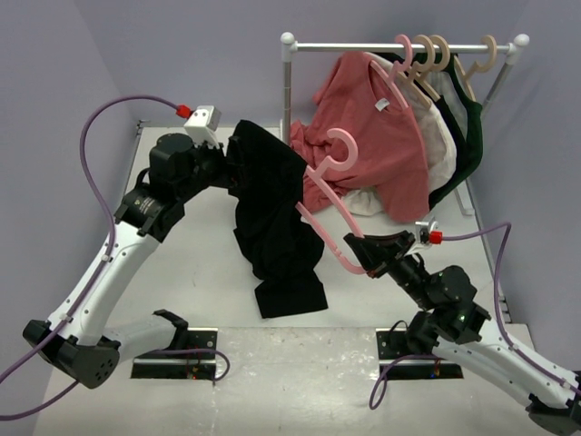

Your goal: Place the t-shirt on the hanger

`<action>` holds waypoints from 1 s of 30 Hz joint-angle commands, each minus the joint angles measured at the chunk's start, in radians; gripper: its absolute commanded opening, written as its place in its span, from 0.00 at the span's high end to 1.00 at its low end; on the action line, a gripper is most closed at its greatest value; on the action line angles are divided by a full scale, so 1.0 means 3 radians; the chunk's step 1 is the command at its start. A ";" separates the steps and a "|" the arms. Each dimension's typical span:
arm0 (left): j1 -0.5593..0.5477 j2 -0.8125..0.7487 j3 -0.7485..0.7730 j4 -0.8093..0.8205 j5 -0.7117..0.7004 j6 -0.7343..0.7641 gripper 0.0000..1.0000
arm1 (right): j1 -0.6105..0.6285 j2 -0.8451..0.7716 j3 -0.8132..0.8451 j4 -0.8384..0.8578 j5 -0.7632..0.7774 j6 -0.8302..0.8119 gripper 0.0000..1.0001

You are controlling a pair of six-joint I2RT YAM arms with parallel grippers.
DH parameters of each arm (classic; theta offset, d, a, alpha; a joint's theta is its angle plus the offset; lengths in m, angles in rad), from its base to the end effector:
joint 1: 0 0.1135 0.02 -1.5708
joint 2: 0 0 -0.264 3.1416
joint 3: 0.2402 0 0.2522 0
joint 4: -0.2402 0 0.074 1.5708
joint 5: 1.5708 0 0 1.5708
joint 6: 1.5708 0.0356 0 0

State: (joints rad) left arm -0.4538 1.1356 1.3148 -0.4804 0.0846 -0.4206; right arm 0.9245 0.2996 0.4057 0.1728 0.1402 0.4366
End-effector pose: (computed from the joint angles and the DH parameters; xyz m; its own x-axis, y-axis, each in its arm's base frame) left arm 0.2176 -0.1095 0.4231 -0.4514 -0.2325 -0.8615 0.3561 0.8383 -0.4128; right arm 0.0702 0.0848 0.3071 -0.1498 0.4967 -0.8549 -0.7131 0.5446 0.4414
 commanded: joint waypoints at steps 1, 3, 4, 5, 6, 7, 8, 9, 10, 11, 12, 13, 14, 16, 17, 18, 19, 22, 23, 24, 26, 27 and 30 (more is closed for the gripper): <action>0.0055 0.0082 -0.0143 0.0455 0.0522 -0.0199 0.31 | -0.0002 0.0035 0.0210 0.0162 -0.0145 -0.0003 1.00; 0.0055 0.0103 -0.0168 0.0516 0.0607 -0.0228 0.36 | -0.0003 0.0074 0.0216 0.0167 -0.0145 -0.0012 1.00; 0.0059 0.0128 -0.0166 0.0533 0.0621 -0.0234 0.38 | -0.0003 0.0087 0.0218 0.0177 -0.0145 -0.0013 1.00; 0.0060 0.0137 -0.0164 0.0529 0.0617 -0.0231 0.38 | -0.0003 0.0090 0.0218 0.0187 -0.0155 -0.0013 1.00; 0.0063 0.0159 -0.0166 0.0512 0.0589 -0.0220 0.39 | -0.0003 0.0090 0.0226 0.0191 -0.0165 -0.0011 1.00; 0.0066 0.0190 -0.0169 0.0489 0.0557 -0.0209 0.40 | -0.0003 0.0090 0.0238 0.0191 -0.0171 -0.0008 1.00; 0.0067 0.0203 -0.0172 0.0470 0.0551 -0.0207 0.41 | -0.0003 0.0089 0.0240 0.0191 -0.0171 -0.0009 1.00; 0.0076 0.0203 -0.0191 0.0455 0.0504 -0.0193 0.49 | -0.0003 0.0081 0.0255 0.0190 -0.0171 -0.0014 1.00; 0.0081 0.0203 -0.0201 0.0446 0.0453 -0.0193 0.58 | -0.0003 0.0090 0.0269 0.0186 -0.0171 -0.0018 1.00; 0.0082 0.0197 -0.0221 0.0440 0.0427 -0.0192 0.59 | -0.0003 0.0091 0.0269 0.0186 -0.0172 -0.0018 1.00; 0.0091 0.0188 -0.0225 0.0429 0.0400 -0.0177 0.60 | -0.0003 0.0101 0.0274 0.0186 -0.0187 -0.0018 1.00; 0.0094 0.0185 -0.0223 0.0397 0.0339 -0.0165 0.63 | -0.0003 0.0111 0.0282 0.0183 -0.0196 -0.0016 1.00; 0.0096 0.0183 -0.0221 0.0365 0.0277 -0.0153 0.65 | -0.0003 0.0121 0.0289 0.0181 -0.0206 -0.0013 1.00; 0.0096 0.0167 -0.0218 0.0328 0.0209 -0.0119 0.62 | -0.0003 0.0144 0.0299 0.0145 -0.0198 -0.0016 1.00; 0.0096 0.0145 -0.0234 0.0326 0.0208 -0.0094 0.63 | 0.0000 0.0147 0.0293 0.0142 -0.0187 -0.0020 1.00; 0.0096 0.0127 -0.0260 0.0338 0.0215 -0.0060 0.69 | -0.0003 0.0147 0.0283 0.0147 -0.0182 -0.0021 1.00; 0.0097 0.0124 -0.0274 0.0335 0.0207 -0.0038 0.78 | -0.0003 0.0145 0.0277 0.0157 -0.0193 -0.0009 1.00; 0.0101 0.0149 -0.0286 0.0289 0.0137 -0.0004 0.95 | -0.0003 0.0155 0.0277 0.0202 -0.0241 0.0027 1.00; 0.0106 0.0156 -0.0291 0.0292 0.0142 -0.0004 0.97 | -0.0003 0.0161 0.0287 0.0201 -0.0247 0.0028 1.00; 0.0107 0.0157 -0.0292 0.0292 0.0139 0.0000 0.99 | -0.0003 0.0173 0.0305 0.0190 -0.0255 0.0024 1.00; 0.0107 0.0150 -0.0297 0.0293 0.0131 0.0006 1.00 | -0.0001 0.0182 0.0327 0.0174 -0.0263 0.0022 1.00; 0.0107 0.0144 -0.0297 0.0289 0.0119 0.0014 1.00 | 0.0000 0.0184 0.0330 0.0163 -0.0260 0.0022 1.00; 0.0108 0.0083 -0.0290 0.0286 0.0132 0.0035 1.00 | -0.0003 0.0240 0.0340 0.0086 -0.0223 0.0000 1.00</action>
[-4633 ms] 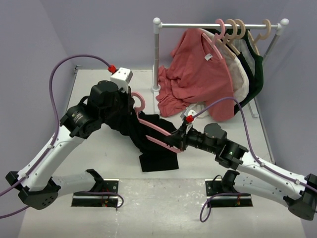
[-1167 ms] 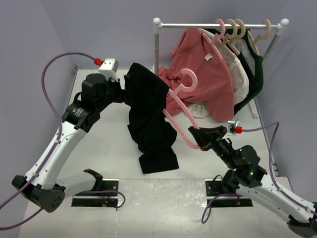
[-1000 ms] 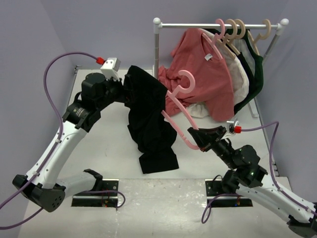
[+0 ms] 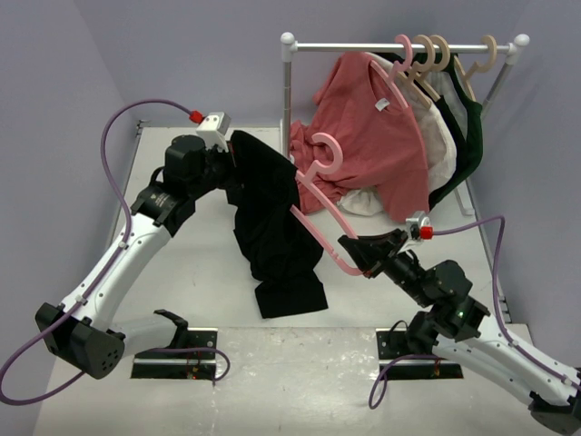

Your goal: Place the t-shirt on the hanger

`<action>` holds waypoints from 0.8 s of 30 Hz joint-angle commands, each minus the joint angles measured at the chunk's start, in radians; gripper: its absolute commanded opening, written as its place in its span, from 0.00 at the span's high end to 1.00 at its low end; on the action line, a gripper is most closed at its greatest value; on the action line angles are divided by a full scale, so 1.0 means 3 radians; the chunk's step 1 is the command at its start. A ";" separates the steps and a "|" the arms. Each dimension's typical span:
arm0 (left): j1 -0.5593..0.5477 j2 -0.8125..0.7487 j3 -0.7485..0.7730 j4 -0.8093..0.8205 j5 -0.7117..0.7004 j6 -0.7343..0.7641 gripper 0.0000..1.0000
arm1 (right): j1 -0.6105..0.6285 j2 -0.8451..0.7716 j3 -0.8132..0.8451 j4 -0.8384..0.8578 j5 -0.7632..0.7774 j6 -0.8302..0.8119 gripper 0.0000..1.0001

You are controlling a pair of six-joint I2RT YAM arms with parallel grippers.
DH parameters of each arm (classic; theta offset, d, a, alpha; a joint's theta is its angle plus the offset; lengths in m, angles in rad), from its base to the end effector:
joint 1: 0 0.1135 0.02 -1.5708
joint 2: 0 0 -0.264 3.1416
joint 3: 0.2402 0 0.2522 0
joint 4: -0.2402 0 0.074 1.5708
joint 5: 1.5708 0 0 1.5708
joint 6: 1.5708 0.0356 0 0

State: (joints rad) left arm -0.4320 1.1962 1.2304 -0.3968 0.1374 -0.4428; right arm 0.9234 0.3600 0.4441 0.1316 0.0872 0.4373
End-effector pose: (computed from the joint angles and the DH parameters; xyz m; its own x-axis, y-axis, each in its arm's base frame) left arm 0.2416 -0.1168 0.3888 -0.5186 -0.2283 -0.8240 0.3418 0.8280 -0.4445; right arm 0.0742 0.0930 0.3103 -0.1979 0.4378 -0.8770 -0.7280 0.5335 0.4306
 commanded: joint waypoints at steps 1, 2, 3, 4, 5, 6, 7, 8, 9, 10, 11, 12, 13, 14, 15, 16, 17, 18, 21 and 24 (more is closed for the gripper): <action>0.0038 -0.0136 0.0008 -0.0005 -0.0012 0.0128 1.00 | 0.0000 0.0082 0.0235 0.0176 -0.0024 -0.0035 1.00; 0.0034 -0.0160 0.0052 -0.0049 0.0048 0.0164 1.00 | 0.0000 0.0153 0.0247 0.0124 0.0008 -0.0059 1.00; 0.0034 -0.0172 0.0102 -0.0095 0.0072 0.0195 1.00 | 0.0000 0.0193 0.0248 0.0105 0.0025 -0.0062 1.00; 0.0034 -0.0201 0.0209 -0.0201 0.0061 0.0247 1.00 | 0.0000 0.0208 0.0232 0.0083 0.0047 -0.0078 1.00; 0.0034 -0.0231 0.0303 -0.0295 0.0005 0.0292 1.00 | 0.0000 0.0219 0.0223 0.0047 0.0082 -0.0082 1.00; 0.0034 -0.0259 0.0389 -0.0380 -0.0061 0.0333 1.00 | 0.0000 0.0227 0.0213 0.0010 0.0116 -0.0088 1.00; 0.0035 -0.0276 0.0478 -0.0463 -0.0127 0.0373 1.00 | 0.0000 0.0227 0.0196 -0.0021 0.0122 -0.0110 1.00; 0.0039 -0.0280 0.0607 -0.0583 -0.0227 0.0427 1.00 | 0.0000 0.0227 0.0192 -0.0055 0.0093 -0.0123 1.00; 0.0039 -0.0270 0.0711 -0.0659 -0.0296 0.0463 1.00 | 0.0000 0.0233 0.0189 -0.0078 0.0074 -0.0146 1.00; 0.0039 -0.0256 0.0797 -0.0719 -0.0346 0.0495 1.00 | 0.0000 0.0241 0.0185 -0.0093 0.0041 -0.0163 1.00; 0.0039 -0.0236 0.0891 -0.0762 -0.0374 0.0522 1.00 | 0.0000 0.0260 0.0184 -0.0098 -0.0027 -0.0178 1.00; 0.0039 -0.0199 0.0998 -0.0828 -0.0393 0.0554 1.00 | 0.0000 0.0283 0.0193 -0.0115 -0.0104 -0.0197 1.00; 0.0039 -0.0151 0.1058 -0.0901 -0.0403 0.0579 1.00 | 0.0000 0.0297 0.0203 -0.0144 -0.0146 -0.0213 1.00; 0.0039 -0.0130 0.1107 -0.0932 -0.0419 0.0588 1.00 | 0.0000 0.0309 0.0207 -0.0166 -0.0157 -0.0221 1.00; 0.0039 -0.0119 0.1158 -0.0958 -0.0430 0.0602 1.00 | 0.0000 0.0314 0.0206 -0.0187 -0.0161 -0.0230 1.00; 0.0039 -0.0106 0.1224 -0.0987 -0.0449 0.0630 1.00 | 0.0000 0.0316 0.0202 -0.0211 -0.0180 -0.0253 1.00; 0.0039 -0.0097 0.1251 -0.1019 -0.0511 0.0656 1.00 | 0.0000 0.0296 0.0199 -0.0231 -0.0204 -0.0277 1.00; 0.0039 -0.0086 0.1276 -0.1049 -0.0553 0.0682 1.00 | 0.0000 0.0276 0.0195 -0.0250 -0.0235 -0.0312 1.00; 0.0039 -0.0037 0.1363 -0.1146 -0.0490 0.0805 1.00 | 0.0000 0.0172 0.0153 -0.0145 -0.0606 -0.0423 1.00; 0.0039 0.0006 0.1401 -0.1208 -0.0225 0.0941 1.00 | 0.0000 0.0002 0.0055 0.0016 -0.0730 -0.0431 1.00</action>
State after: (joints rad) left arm -0.4263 1.1777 1.6016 -0.7207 0.0092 -0.2438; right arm 0.9219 0.4183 0.4649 0.0394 -0.0231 0.3474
